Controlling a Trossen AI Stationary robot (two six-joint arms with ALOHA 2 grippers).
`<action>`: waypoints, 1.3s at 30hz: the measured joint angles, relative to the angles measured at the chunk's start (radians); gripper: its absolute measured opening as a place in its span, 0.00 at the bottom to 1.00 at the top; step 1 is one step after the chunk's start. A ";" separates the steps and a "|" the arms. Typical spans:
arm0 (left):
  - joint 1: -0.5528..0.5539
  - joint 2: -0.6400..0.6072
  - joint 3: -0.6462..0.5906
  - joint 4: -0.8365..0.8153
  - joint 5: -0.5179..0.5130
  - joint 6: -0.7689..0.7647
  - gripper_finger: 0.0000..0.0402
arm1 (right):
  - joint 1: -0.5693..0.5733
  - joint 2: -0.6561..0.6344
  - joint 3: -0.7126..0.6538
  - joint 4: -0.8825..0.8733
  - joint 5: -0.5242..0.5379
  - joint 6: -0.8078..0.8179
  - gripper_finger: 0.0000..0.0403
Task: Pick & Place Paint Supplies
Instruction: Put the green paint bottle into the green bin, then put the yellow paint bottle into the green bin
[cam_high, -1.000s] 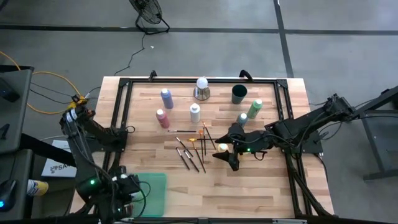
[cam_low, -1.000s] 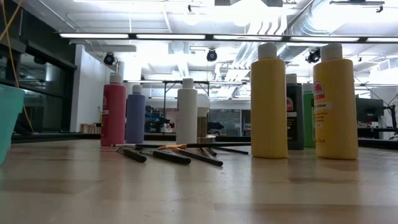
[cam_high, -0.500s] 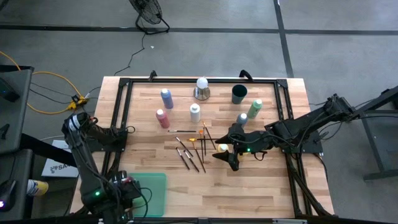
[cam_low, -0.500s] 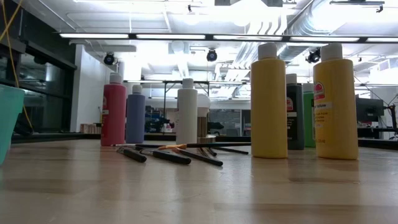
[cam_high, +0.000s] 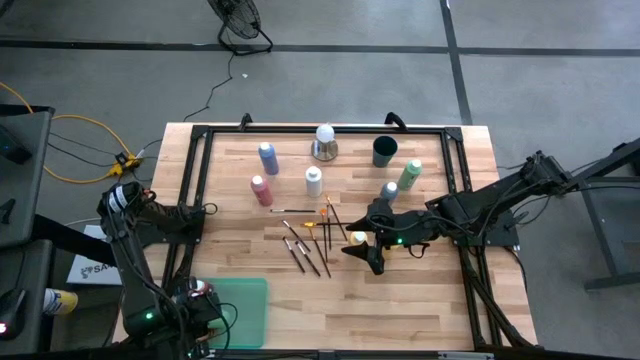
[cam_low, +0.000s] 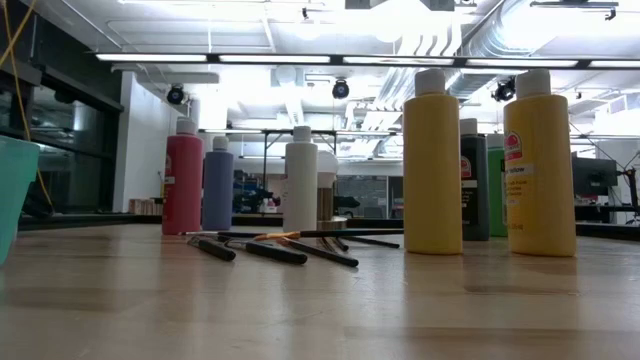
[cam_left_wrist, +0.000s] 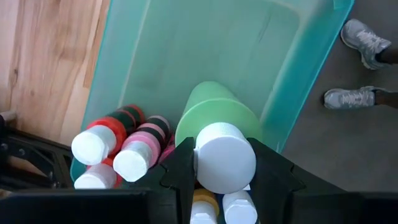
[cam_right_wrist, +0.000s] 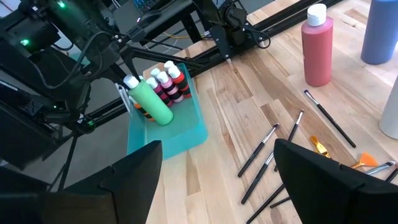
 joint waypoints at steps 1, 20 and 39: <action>0.000 0.000 0.000 0.000 0.001 0.000 0.28 | 0.000 0.000 0.000 0.000 0.000 0.000 0.75; 0.003 -0.025 -0.003 -0.010 0.029 -0.008 0.72 | 0.000 0.000 0.000 -0.001 -0.004 -0.006 0.75; 0.094 -0.168 -0.003 -0.057 -0.127 0.003 0.64 | 0.172 -0.218 -0.001 -0.589 0.309 0.349 0.75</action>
